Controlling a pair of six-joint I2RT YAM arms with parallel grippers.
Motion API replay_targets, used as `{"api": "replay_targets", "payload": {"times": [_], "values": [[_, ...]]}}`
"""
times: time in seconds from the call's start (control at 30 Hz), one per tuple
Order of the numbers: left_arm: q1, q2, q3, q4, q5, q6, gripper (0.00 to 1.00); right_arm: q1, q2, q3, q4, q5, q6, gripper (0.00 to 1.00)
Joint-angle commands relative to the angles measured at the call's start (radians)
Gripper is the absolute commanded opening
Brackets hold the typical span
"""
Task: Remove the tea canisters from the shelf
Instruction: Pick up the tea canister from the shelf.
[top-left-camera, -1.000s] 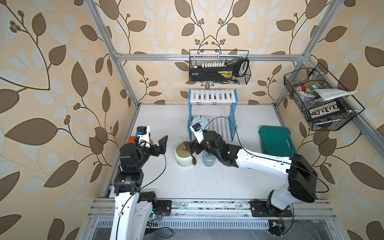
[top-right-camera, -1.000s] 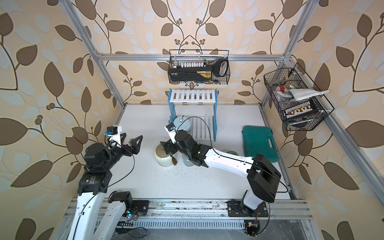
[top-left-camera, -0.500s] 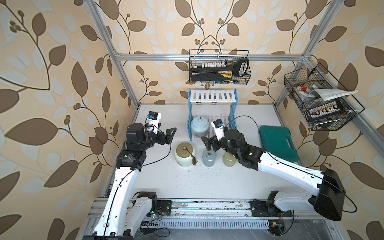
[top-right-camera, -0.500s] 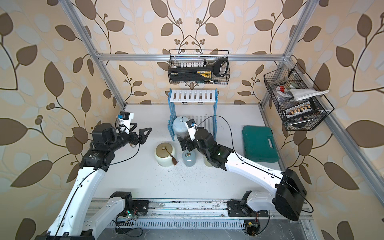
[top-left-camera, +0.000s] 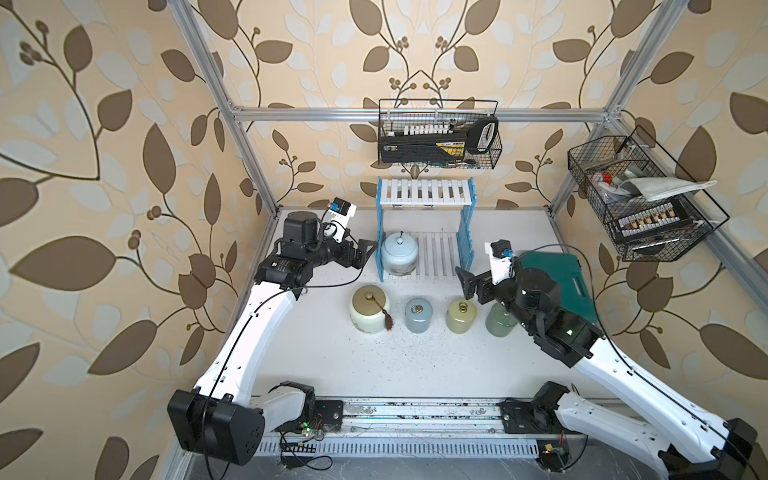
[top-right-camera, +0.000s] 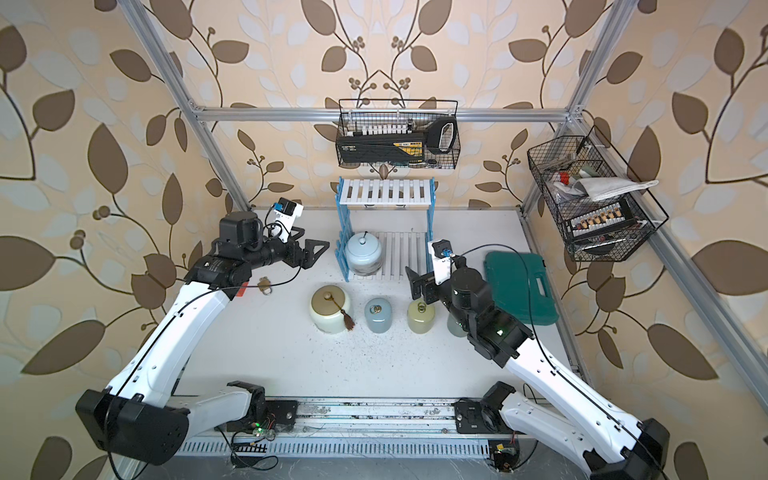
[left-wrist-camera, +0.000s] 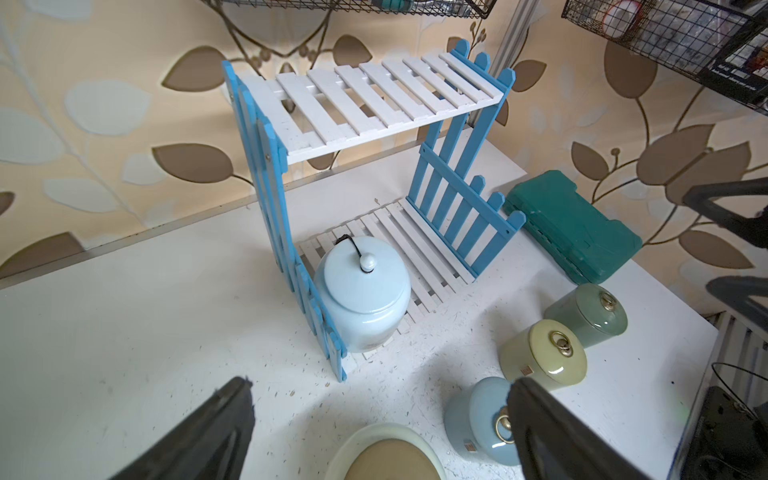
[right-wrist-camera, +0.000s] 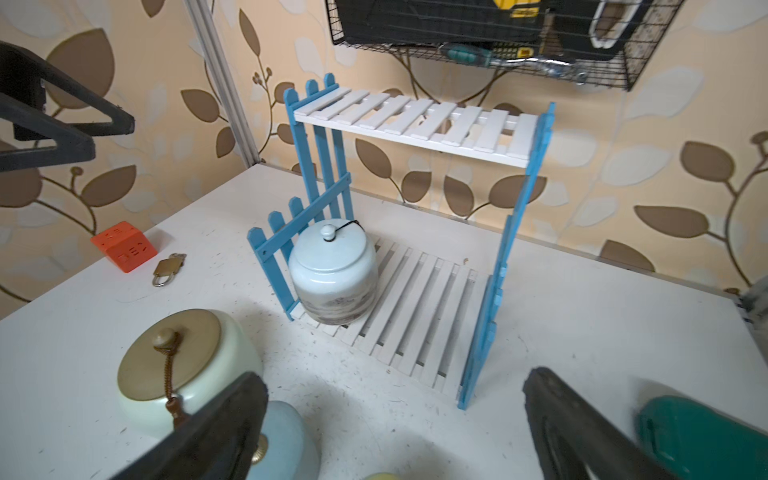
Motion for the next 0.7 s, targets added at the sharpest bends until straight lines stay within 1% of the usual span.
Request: {"api": "replay_targets", "payload": {"times": [0.0, 0.17, 0.23, 0.4, 0.5, 0.6, 0.67], "values": [[-0.026, 0.056, 0.071, -0.023, -0.01, 0.022, 0.99, -0.047, -0.079, -0.035, -0.083, 0.03, -0.046, 0.99], [-0.062, 0.168, 0.172, -0.073, -0.047, -0.003, 0.99, -0.13, -0.172, -0.064, -0.172, 0.032, -0.085, 0.99], [-0.076, 0.194, 0.176, -0.057, -0.069, -0.018, 0.99, -0.147, -0.203, -0.097, -0.169, 0.037, -0.116, 0.99], [-0.107, 0.273, 0.178, -0.007, -0.104, -0.103, 0.99, -0.153, -0.265, -0.17, -0.107, 0.09, -0.13, 0.99], [-0.142, 0.316, 0.182, 0.012, -0.15, -0.094, 0.98, -0.154, -0.288, -0.203, -0.061, 0.086, -0.15, 0.99], [-0.159, 0.351, 0.201, 0.016, -0.199, -0.085, 0.98, -0.156, -0.297, -0.208, -0.057, 0.125, -0.157, 0.99], [-0.168, 0.373, 0.204, 0.027, -0.226, -0.063, 0.94, -0.156, -0.315, -0.223, -0.047, 0.13, -0.18, 0.99]]}}
